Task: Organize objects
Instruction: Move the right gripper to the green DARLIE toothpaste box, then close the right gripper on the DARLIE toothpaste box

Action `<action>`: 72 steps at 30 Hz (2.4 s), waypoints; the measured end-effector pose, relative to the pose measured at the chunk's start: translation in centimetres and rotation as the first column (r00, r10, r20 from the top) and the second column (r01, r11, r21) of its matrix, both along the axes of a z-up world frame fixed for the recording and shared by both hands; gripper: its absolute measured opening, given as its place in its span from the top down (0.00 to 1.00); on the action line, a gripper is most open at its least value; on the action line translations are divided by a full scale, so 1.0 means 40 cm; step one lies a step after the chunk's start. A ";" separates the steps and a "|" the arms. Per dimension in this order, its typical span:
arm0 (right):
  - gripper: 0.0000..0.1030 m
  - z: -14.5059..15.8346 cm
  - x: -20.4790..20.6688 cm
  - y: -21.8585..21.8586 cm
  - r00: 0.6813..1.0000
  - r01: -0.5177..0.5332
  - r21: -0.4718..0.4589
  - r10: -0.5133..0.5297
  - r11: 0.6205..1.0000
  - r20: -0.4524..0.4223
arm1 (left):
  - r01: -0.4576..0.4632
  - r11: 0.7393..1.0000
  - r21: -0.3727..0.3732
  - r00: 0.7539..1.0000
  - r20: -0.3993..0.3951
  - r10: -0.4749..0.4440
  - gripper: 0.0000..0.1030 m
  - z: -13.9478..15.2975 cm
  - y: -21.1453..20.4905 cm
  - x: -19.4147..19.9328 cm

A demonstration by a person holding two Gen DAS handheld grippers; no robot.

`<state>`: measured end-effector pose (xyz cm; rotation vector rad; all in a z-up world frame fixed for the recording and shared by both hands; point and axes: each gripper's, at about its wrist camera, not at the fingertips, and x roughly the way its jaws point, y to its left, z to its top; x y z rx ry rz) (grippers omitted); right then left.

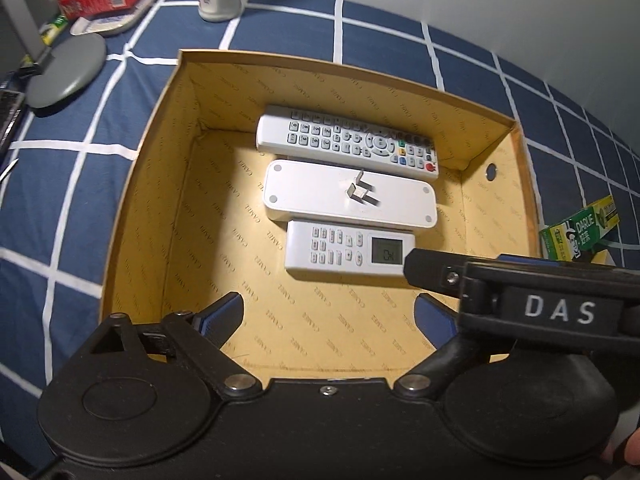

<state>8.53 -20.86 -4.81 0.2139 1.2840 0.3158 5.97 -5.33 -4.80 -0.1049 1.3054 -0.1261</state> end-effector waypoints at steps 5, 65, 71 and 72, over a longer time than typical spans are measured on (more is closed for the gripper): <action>0.07 0.047 -0.038 -0.047 0.999 -0.005 0.011 0.005 1.000 0.041 | -0.016 1.000 0.024 1.000 0.025 0.015 0.06 0.037 -0.032 -0.050; 0.00 0.016 0.141 -1.093 0.998 -0.048 -0.054 0.051 0.997 0.049 | -0.148 0.983 0.110 0.989 0.022 0.146 0.00 -0.044 -0.858 -0.029; 0.00 -0.060 0.244 -1.103 0.994 -0.106 -0.070 0.106 0.992 -0.003 | -0.178 0.977 0.120 0.983 -0.029 0.182 0.00 -0.108 -0.866 0.029; 0.00 -0.073 0.259 -1.102 0.993 -0.116 -0.072 0.115 0.991 -0.011 | -0.179 0.976 0.121 0.982 -0.034 0.184 0.00 -0.118 -0.869 0.038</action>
